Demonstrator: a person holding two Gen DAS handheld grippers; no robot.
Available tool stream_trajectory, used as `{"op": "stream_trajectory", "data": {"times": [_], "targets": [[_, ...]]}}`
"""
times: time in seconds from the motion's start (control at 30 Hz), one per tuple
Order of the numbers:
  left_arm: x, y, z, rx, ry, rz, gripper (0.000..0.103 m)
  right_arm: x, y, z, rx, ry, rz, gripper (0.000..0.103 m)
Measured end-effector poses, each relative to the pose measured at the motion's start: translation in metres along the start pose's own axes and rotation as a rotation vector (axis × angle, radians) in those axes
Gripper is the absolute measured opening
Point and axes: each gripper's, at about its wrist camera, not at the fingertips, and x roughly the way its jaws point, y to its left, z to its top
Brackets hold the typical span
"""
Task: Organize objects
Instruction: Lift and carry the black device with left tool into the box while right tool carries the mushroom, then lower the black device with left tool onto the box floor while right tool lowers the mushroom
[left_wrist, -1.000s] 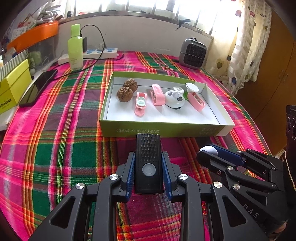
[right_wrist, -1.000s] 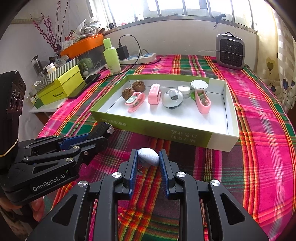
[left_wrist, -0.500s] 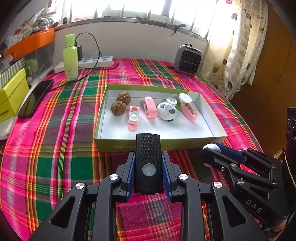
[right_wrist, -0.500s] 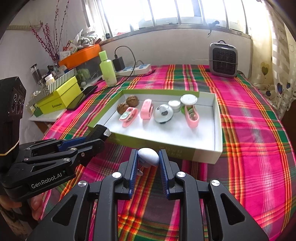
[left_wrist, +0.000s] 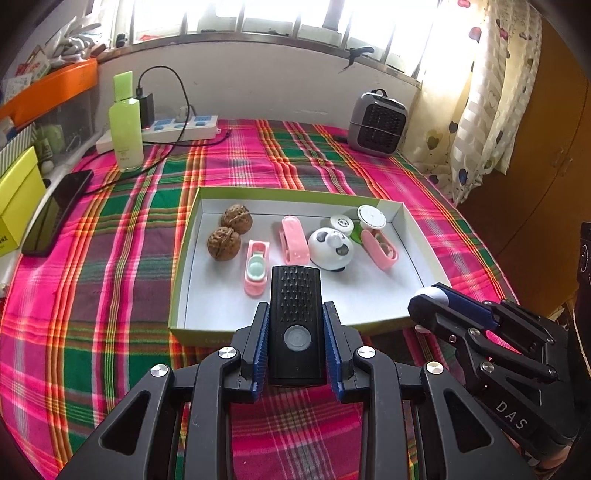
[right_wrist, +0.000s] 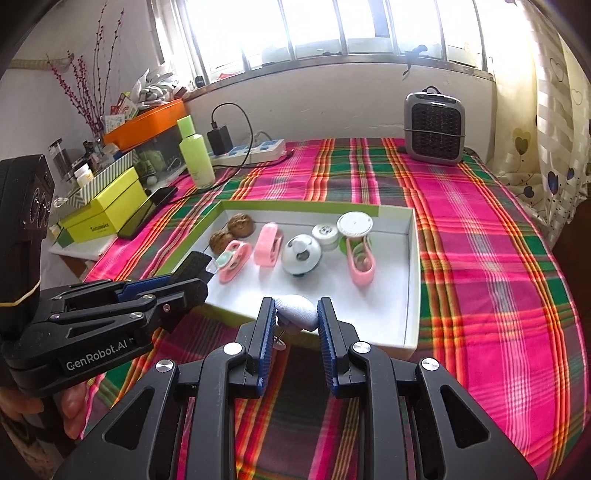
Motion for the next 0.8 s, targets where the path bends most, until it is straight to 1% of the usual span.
{"op": "stream_trajectory", "data": {"times": [0.3, 0.8], "targets": [[0.023, -0.002, 0.016, 0.004, 0.027, 0.001, 0.025, 0.018, -0.012, 0.015, 0.004, 0.014, -0.012, 0.024], [0.046, -0.004, 0.027, 0.012, 0.063, 0.007, 0.025, 0.039, -0.022, 0.022, 0.012, 0.048, -0.012, 0.024]]}}
